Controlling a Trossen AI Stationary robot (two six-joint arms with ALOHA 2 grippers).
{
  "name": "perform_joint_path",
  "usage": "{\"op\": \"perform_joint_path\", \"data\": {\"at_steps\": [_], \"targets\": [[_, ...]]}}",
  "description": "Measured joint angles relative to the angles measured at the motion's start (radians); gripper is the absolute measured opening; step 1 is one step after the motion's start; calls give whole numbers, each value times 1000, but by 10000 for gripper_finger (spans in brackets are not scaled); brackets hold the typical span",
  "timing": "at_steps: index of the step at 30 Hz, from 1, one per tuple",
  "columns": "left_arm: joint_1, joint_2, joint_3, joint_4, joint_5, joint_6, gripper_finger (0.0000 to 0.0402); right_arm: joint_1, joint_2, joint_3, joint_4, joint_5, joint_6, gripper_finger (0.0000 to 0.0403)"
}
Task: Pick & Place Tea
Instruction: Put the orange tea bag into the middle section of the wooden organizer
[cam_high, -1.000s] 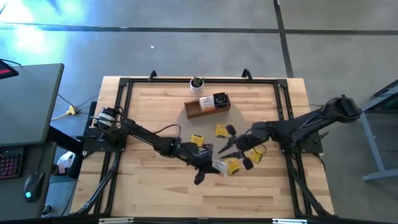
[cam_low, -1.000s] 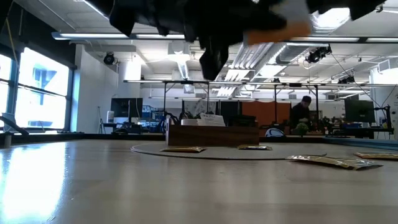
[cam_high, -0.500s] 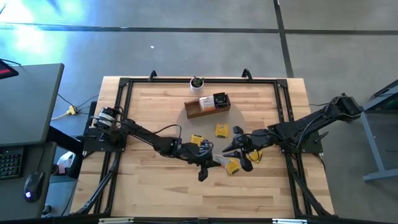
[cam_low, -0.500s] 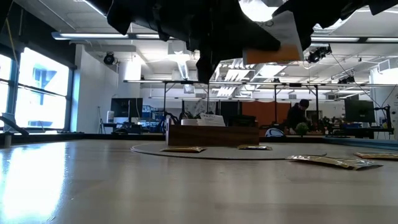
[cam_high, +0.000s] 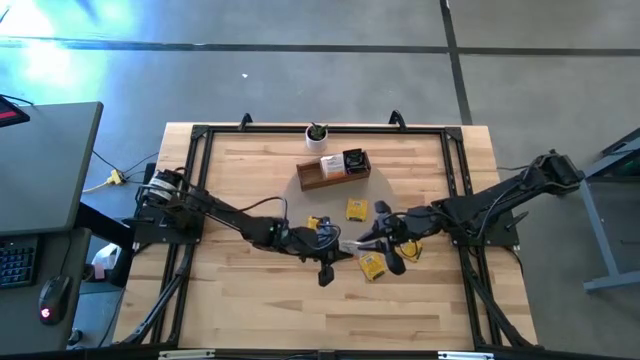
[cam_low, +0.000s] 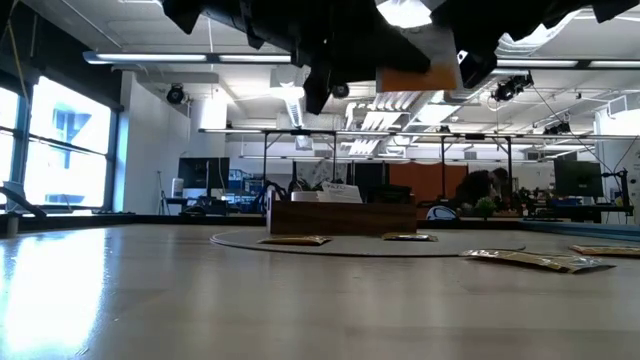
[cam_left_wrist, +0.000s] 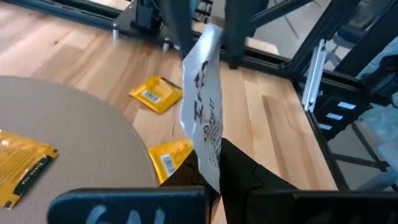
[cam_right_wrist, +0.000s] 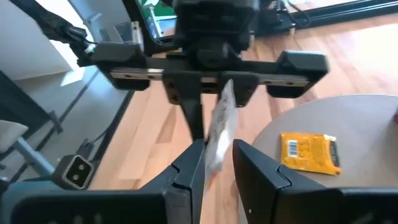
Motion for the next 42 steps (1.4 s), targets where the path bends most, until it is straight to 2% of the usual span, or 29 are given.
{"op": "perform_joint_path", "data": {"at_steps": [6,10,13,19,28,31,36,42], "targets": [[0,0,0,-5,0,-1,5,0,0,0,-3,17,-7,80],[0,0,0,-5,-37,3,5,0,0,0,-12,17,-8,77],[0,0,0,-5,-40,6,5,0,0,0,-12,17,-9,62],[0,0,0,-4,-41,6,5,0,0,0,-12,17,-30,6],[0,1,0,7,-51,25,10,0,0,0,-11,18,-34,5],[1,1,0,9,-51,33,34,0,0,0,-18,17,-34,4],[1,1,0,10,-56,53,103,0,2,0,-27,17,-34,4],[0,-25,-1,-102,-150,50,169,-4,2,0,-110,88,-69,3]]}}
